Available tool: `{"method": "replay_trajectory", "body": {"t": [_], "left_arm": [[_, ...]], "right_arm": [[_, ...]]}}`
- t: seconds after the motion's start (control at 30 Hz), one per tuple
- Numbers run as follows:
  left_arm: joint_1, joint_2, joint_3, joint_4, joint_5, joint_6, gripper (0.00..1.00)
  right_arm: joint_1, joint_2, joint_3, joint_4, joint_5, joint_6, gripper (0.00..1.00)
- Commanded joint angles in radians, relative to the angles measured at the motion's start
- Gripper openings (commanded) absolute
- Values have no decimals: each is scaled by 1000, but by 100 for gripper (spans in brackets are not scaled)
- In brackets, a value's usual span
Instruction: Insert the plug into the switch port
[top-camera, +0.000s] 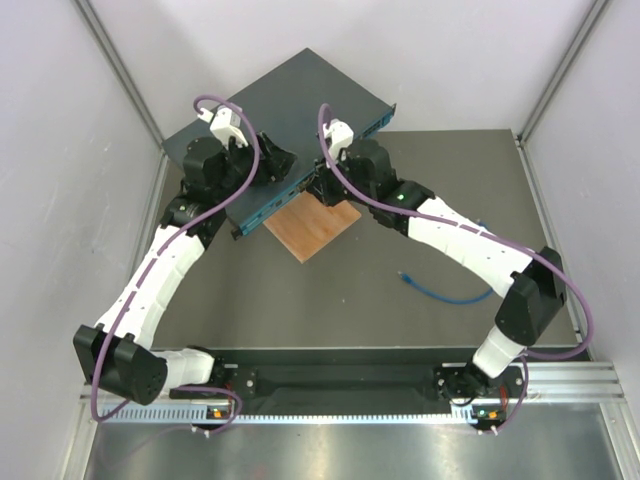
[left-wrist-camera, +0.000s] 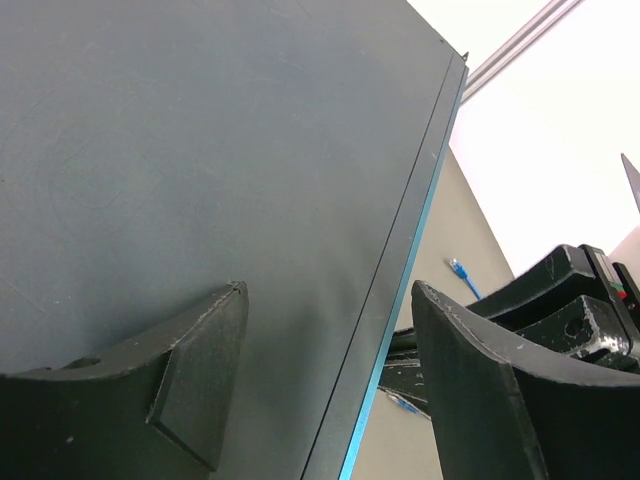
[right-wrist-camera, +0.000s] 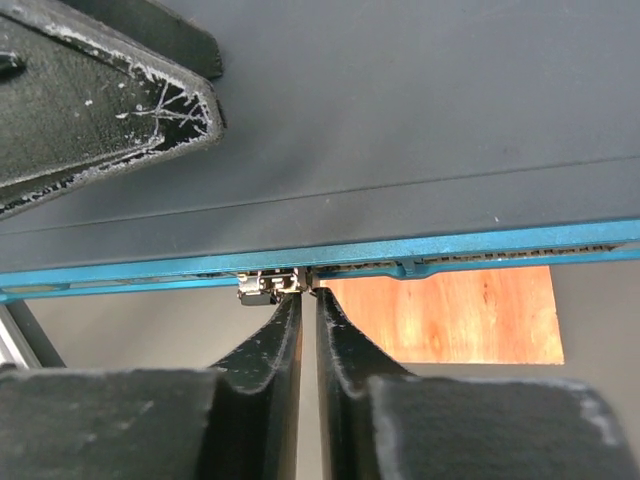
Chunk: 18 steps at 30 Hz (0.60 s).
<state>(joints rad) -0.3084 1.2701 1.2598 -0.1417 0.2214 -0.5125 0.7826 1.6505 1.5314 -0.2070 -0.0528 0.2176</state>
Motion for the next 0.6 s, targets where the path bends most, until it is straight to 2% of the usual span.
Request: {"method": "replay_trajectory", "body": {"t": [0.0, 0.07, 0.17, 0.2, 0.27, 0.3, 0.37, 0.4, 0.47, 0.57], "left_arm": [[12, 6, -13, -55, 7, 8, 72], [20, 9, 12, -59, 12, 22, 74], [29, 14, 38, -59, 25, 26, 74], [31, 17, 44, -59, 32, 28, 74], [35, 18, 53, -59, 39, 37, 75], [34, 17, 56, -59, 42, 40, 76], [37, 15, 66, -65, 55, 51, 77], [38, 14, 69, -67, 61, 57, 78], [43, 12, 78, -76, 82, 75, 79], [46, 2, 84, -73, 116, 104, 79]], "right_arm": [[-45, -46, -22, 123, 7, -78, 15], [-72, -95, -63, 43, -22, -136, 22], [-120, -219, -175, -27, -68, -210, 37], [-131, -288, -236, -40, -87, -277, 46], [-158, -351, -290, -104, -114, -340, 55], [-166, -407, -339, -130, -137, -372, 64], [-203, -457, -385, -190, -169, -477, 75], [-213, -492, -425, -269, -183, -513, 83], [-252, -509, -456, -362, -197, -625, 86], [-310, -492, -504, -517, -170, -740, 85]]}}
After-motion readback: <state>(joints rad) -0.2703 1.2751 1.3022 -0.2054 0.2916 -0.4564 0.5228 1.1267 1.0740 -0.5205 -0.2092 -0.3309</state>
